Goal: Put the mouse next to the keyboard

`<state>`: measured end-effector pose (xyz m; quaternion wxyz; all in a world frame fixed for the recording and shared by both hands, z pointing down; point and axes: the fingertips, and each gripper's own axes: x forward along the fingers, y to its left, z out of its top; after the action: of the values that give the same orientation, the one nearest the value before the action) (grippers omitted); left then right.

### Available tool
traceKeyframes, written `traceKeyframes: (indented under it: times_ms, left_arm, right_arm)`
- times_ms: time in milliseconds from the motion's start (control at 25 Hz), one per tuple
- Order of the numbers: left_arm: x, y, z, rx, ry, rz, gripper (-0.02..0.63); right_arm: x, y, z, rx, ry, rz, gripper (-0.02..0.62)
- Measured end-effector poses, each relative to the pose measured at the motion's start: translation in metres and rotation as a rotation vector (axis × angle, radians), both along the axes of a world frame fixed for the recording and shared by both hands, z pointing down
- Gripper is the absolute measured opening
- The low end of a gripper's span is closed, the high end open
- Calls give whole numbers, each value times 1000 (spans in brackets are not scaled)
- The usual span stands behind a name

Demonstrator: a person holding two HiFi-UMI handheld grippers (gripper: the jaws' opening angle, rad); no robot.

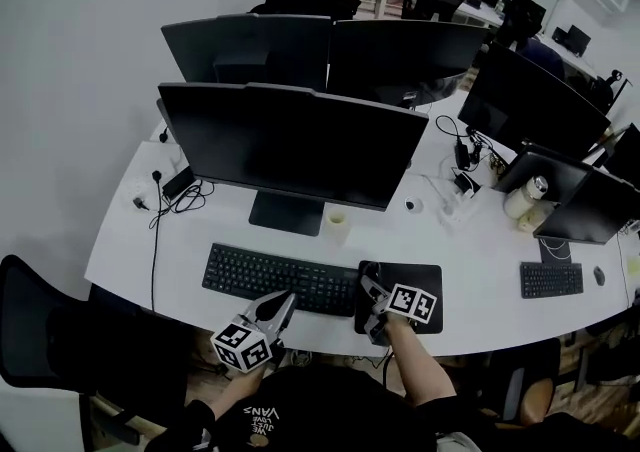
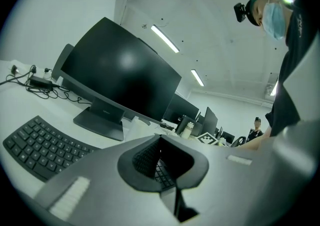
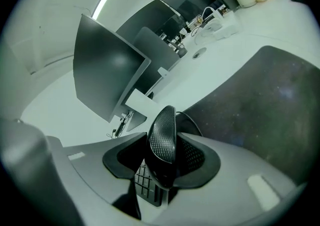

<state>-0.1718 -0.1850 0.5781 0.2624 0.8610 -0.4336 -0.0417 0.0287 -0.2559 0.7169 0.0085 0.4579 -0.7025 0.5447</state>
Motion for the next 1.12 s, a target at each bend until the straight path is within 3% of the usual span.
traceKeyframes:
  times_ms: [320, 560, 960, 1120]
  left_arm:
    - [-9, -8, 4, -8, 5, 43, 0]
    - [-7, -8, 6, -13, 10, 72, 0]
    - [-13, -8, 9, -21, 6, 64, 0]
    - [-7, -8, 8, -19, 10, 62, 0]
  right_arm:
    - [-6, 1, 10, -38, 57, -17, 184]
    - [5, 3, 11, -3, 296, -62, 225]
    - [16, 5, 2, 76, 565, -137, 300]
    - [15, 5, -4, 113, 611, -162, 307]
